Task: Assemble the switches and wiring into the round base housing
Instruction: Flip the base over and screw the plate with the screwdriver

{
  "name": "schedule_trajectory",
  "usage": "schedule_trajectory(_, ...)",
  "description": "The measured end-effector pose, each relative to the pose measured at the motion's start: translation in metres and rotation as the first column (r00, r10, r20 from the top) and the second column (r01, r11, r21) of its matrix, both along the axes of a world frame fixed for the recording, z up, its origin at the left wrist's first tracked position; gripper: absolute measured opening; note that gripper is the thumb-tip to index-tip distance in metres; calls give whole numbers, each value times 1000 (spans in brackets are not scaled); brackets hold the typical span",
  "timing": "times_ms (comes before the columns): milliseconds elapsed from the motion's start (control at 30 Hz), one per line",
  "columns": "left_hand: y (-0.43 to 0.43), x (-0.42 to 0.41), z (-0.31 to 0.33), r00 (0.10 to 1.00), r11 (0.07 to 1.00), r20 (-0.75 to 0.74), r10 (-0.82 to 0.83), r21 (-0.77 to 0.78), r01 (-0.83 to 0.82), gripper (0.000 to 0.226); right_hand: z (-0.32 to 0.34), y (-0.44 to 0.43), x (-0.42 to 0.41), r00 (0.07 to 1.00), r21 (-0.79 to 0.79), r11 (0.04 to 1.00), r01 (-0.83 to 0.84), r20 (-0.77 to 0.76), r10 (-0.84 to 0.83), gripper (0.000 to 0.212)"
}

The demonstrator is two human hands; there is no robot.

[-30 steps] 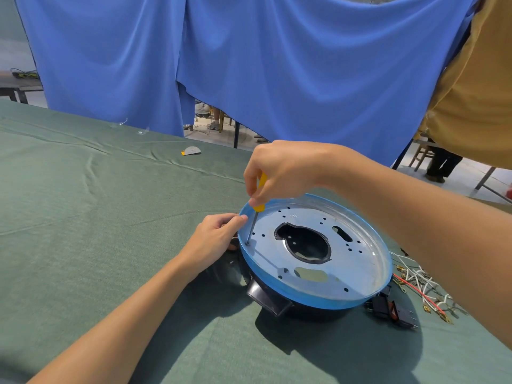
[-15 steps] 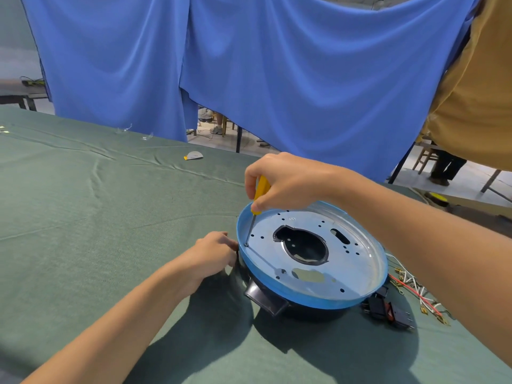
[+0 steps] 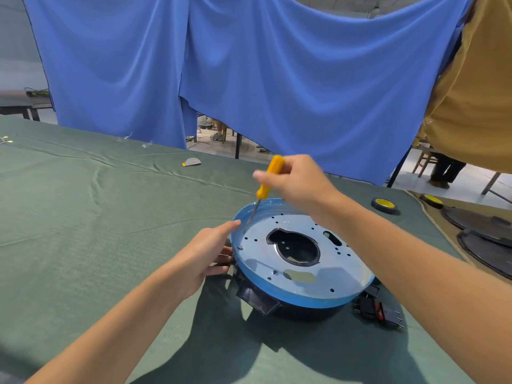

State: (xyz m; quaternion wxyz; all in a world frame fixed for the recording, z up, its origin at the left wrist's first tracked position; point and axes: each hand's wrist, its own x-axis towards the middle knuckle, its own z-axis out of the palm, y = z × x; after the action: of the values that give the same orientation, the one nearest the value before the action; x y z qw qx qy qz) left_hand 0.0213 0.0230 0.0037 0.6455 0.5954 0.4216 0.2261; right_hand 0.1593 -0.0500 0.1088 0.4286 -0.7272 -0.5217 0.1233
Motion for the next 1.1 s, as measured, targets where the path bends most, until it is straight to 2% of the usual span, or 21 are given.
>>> schedule_trajectory(100,1,0,0,1000,1000,9,12,-15,-12,39,16,4,16,965,122,981,154,-232,-123,29)
schedule_trajectory(167,1,1,-1,1000,999,15,16,-30,-15,36,14,6,22,899,26,988,153,-418,-128,20)
schedule_trajectory(200,2,2,-1,1000,999,19,22,-35,-21,35,6,5,22,903,-96,988,123,-402,-152,17)
schedule_trajectory(300,2,4,-1,999,998,23,37,-56,-36,33,-34,1,23,985,-505,856,111,-59,-163,13)
schedule_trajectory(367,1,5,0,998,996,24,52,-70,-50,31,-55,2,24,988,-608,778,157,103,-119,14)
schedule_trajectory(433,0,5,0,997,994,27,66,-88,-64,28,-66,7,24,976,-612,764,204,185,-113,17)
schedule_trajectory(467,0,5,0,997,993,29,68,-100,-65,27,-69,9,24,977,-603,772,203,175,-121,19)
schedule_trajectory(633,-3,6,7,993,979,89,77,-194,-59,27,-74,14,28,975,-587,808,52,-147,-169,21)
schedule_trajectory(700,-2,4,10,993,969,91,77,-241,-54,28,-74,14,29,957,-604,797,6,-229,-181,19)
schedule_trajectory(867,2,1,15,998,937,46,46,-349,-27,35,-71,16,34,922,-638,769,-52,-326,-209,10)
schedule_trajectory(1100,2,2,23,1000,925,17,-6,-380,12,33,-71,10,40,883,-628,769,-122,-422,-204,12)
